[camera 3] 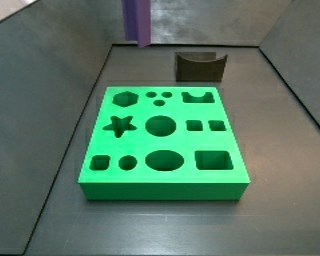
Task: Pick up the arch object. Move up. Rotate the arch object. Move to above the board. Insert the arch object.
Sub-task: Rotate the arch object.
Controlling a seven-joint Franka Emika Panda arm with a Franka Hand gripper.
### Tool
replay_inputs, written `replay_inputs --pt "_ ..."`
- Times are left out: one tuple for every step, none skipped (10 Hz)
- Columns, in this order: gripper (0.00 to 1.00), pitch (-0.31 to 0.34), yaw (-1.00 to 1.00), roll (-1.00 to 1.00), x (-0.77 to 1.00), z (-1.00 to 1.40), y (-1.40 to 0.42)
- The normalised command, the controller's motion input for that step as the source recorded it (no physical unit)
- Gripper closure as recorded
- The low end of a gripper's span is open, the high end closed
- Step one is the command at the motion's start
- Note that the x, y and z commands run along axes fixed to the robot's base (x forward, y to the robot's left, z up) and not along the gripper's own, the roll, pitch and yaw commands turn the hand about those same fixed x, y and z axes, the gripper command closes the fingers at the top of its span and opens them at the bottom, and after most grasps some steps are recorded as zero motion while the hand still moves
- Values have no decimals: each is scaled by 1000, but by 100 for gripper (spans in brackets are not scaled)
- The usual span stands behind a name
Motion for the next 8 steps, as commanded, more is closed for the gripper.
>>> replay_inputs --pt "100 11 -1000 -20 46 3 4" --pt "100 12 -1000 -20 41 -2 6" --pt "100 13 -1000 -22 37 -4 7" --pt "100 14 -1000 -23 34 -5 8" --pt "100 15 -1000 -24 32 -6 10" --pt "100 17 -1000 -26 30 -7 10" --pt "100 18 -1000 -27 29 -7 11" --pt "100 19 -1000 -29 28 -8 11"
